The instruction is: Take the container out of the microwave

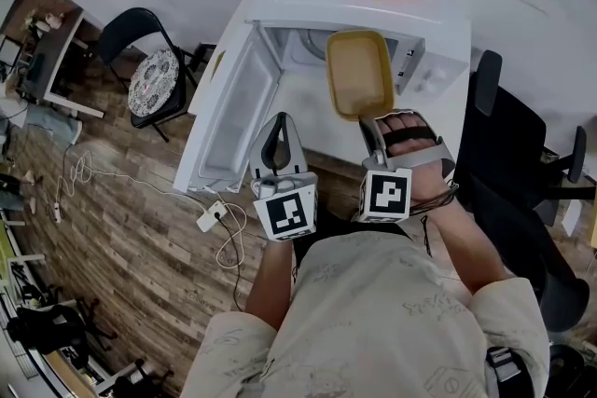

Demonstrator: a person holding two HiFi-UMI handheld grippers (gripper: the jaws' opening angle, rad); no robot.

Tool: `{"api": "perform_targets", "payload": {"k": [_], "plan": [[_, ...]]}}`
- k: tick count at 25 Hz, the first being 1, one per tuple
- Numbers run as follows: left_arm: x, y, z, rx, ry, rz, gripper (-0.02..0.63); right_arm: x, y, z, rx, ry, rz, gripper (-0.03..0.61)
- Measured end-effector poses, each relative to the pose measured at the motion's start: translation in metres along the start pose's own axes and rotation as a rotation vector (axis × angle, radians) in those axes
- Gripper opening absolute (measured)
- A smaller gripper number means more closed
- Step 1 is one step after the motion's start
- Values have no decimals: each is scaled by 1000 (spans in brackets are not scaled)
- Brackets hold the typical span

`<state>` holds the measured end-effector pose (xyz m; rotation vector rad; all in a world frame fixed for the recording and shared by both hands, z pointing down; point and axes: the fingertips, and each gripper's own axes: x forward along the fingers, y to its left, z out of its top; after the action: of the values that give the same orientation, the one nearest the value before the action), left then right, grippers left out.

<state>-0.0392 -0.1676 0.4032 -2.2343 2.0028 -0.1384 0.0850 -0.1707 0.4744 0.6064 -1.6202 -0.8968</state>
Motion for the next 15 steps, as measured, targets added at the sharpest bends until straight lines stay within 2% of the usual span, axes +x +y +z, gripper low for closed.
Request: {"api": "perform_targets", "payload": {"k": [15], "plan": [[1, 0, 0, -6, -1, -4, 8, 0, -3, 1, -8, -1, -13, 31]]}}
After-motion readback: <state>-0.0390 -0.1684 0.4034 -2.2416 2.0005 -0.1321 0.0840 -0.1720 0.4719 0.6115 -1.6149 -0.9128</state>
